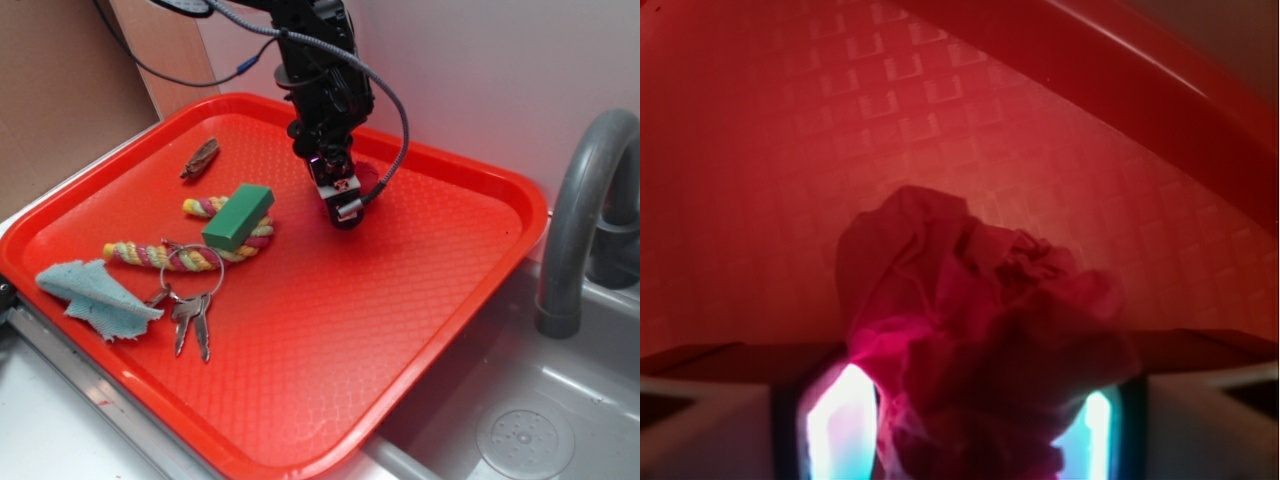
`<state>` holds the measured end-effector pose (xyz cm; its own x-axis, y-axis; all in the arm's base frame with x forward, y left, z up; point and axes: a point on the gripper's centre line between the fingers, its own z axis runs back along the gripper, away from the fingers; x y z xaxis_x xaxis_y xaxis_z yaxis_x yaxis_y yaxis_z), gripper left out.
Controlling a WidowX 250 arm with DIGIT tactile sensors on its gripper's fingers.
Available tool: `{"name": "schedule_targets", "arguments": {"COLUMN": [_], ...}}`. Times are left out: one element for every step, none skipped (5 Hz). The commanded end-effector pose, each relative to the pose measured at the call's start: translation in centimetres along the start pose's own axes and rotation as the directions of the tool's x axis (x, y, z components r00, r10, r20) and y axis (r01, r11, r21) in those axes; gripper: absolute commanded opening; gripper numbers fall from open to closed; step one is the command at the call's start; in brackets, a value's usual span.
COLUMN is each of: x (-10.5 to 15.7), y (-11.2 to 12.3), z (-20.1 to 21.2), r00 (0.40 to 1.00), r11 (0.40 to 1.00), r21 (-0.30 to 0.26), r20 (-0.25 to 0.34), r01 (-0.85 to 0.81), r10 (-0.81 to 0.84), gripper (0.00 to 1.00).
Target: Grab the red paper.
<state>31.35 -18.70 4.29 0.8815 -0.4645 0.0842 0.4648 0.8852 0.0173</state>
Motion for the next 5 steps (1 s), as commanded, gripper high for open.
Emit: {"name": "schedule_targets", "arguments": {"x": [-0.4,-3.7,-5.5,-8.9,-10.5], "y": [0.5,1.0,1.7,3.3,4.1], "z": [5.3,10.6,15.5,20.5,23.0], "r00": [0.993,0.937,0.891,0.799,0.778], "r11": [0.992,0.938,0.891,0.81,0.799], "r21": [0.046,0.012,0.04,-0.04,-0.051], "r20": [0.038,0.031,0.069,0.145,0.202], "r01": [-0.115,-0.348,-0.452,-0.585,-0.599], "r10": [0.113,0.347,0.449,0.584,0.595], "gripper": [0.0,0.0,0.0,0.0,0.0]}}
